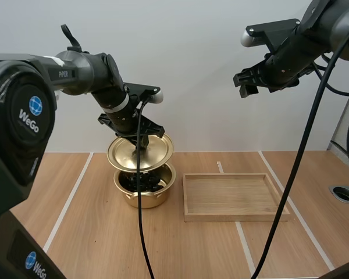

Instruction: Open the pot, put the grape inside, and close it

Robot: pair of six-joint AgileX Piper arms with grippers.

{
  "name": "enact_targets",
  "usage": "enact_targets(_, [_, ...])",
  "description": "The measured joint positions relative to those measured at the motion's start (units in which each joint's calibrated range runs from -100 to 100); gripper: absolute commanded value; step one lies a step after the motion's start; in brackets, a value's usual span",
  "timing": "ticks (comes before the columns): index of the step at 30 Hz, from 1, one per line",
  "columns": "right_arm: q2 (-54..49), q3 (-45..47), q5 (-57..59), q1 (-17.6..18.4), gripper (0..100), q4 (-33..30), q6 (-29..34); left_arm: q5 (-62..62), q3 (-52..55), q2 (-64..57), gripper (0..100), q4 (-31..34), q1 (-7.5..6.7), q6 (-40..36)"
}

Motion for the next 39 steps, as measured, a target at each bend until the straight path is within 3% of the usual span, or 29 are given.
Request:
enact_targets(21, [0.0,0.0,-0.5,0.0,100,0.0,0.0,-3.5,0.0,9.7,0,-0.1,0.0,0.5])
enact_targets(39, [0.0,0.0,-3.0,0.0,100,0.0,0.0,-6.0,4.7,9.0,0,-3.8,0.0,3.8])
